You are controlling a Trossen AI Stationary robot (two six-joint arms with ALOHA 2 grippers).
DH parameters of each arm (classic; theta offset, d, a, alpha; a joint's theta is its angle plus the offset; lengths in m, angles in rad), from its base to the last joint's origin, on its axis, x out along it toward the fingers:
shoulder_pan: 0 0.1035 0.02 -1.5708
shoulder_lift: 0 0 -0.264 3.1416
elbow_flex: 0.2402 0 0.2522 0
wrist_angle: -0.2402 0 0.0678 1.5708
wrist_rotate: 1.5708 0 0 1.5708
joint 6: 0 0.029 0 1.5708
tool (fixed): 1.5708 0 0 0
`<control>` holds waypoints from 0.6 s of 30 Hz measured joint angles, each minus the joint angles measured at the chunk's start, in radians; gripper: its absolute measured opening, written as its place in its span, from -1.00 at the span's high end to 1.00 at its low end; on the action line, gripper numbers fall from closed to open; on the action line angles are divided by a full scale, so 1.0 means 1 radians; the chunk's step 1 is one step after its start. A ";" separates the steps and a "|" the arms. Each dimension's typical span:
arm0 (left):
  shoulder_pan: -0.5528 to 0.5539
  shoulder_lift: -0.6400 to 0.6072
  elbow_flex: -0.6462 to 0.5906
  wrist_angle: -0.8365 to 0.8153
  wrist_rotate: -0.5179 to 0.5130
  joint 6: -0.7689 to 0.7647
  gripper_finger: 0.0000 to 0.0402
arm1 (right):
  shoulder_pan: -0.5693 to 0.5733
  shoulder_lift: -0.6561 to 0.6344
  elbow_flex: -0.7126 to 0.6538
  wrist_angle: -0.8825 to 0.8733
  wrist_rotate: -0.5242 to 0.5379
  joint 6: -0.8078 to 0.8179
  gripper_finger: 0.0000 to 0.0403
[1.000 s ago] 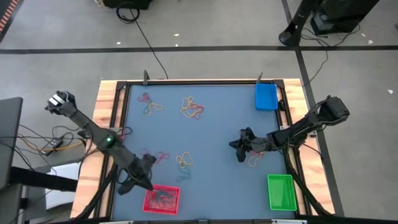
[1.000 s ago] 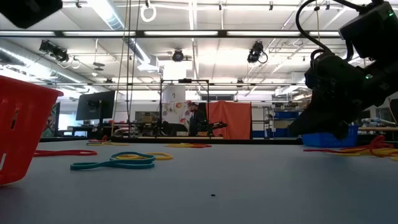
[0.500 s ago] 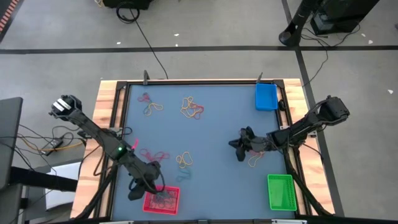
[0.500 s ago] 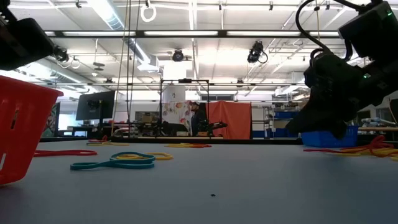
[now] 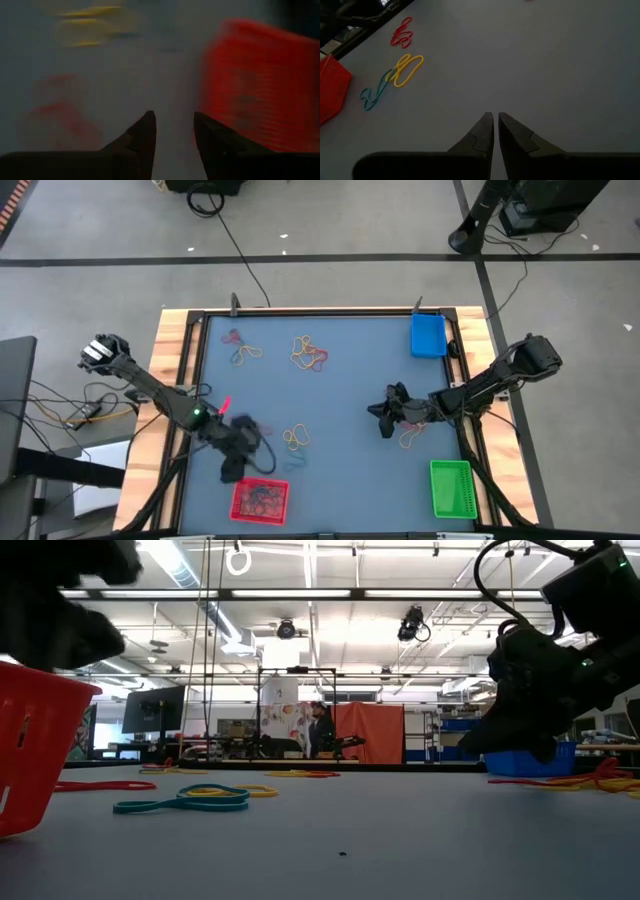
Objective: Sort rubber bands into baskets
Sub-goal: Put the blue rubber band into the red bin
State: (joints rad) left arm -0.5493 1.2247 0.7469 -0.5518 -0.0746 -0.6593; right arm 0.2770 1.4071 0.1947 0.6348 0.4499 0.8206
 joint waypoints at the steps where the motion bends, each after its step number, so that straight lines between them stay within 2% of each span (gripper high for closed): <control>1: 0.026 0.000 0.017 -0.073 -0.077 -0.023 0.32 | -0.002 0.000 0.000 -0.001 0.003 -0.001 0.80; 3: 0.097 0.000 0.056 -0.200 -0.216 -0.073 0.32 | -0.008 0.000 0.000 0.000 0.004 -0.004 0.80; 5: 0.182 -0.001 0.089 -0.292 -0.291 -0.106 0.32 | -0.016 0.000 0.000 0.000 0.003 -0.001 0.80; 8: 0.312 -0.001 0.107 -0.346 -0.298 -0.064 0.32 | -0.018 0.000 0.000 -0.001 0.003 0.013 0.80; 12: 0.490 -0.001 0.106 -0.339 -0.292 0.122 0.32 | -0.007 0.000 0.000 -0.001 0.002 0.017 0.80; 18: 0.831 -0.001 0.058 -0.265 -0.290 0.349 0.32 | 0.025 0.000 0.000 -0.004 0.002 0.021 0.80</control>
State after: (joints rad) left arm 0.2814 1.2240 0.8051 -0.8171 -0.3645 -0.3104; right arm 0.3017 1.4071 0.1947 0.6313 0.4519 0.8418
